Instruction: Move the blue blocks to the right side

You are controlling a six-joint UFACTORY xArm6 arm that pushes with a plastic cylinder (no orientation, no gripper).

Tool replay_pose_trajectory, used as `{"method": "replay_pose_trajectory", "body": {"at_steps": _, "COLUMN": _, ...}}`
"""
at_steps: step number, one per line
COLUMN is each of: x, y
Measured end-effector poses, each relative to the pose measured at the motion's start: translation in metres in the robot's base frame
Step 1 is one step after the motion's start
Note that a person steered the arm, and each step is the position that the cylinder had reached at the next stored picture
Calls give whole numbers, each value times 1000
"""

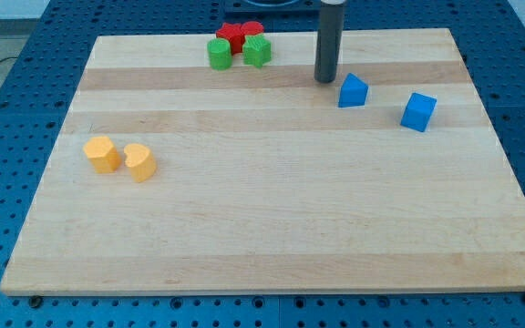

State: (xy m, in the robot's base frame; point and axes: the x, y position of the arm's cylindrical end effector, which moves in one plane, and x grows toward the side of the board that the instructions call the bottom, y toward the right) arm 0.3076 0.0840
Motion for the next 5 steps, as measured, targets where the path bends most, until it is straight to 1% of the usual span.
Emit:
{"method": "replay_pose_trajectory", "body": {"at_steps": 2, "x": 43, "y": 11}}
{"method": "replay_pose_trajectory", "body": {"at_steps": 3, "x": 57, "y": 33}}
{"method": "replay_pose_trajectory", "body": {"at_steps": 4, "x": 59, "y": 71}}
{"method": "replay_pose_trajectory", "body": {"at_steps": 5, "x": 60, "y": 89}}
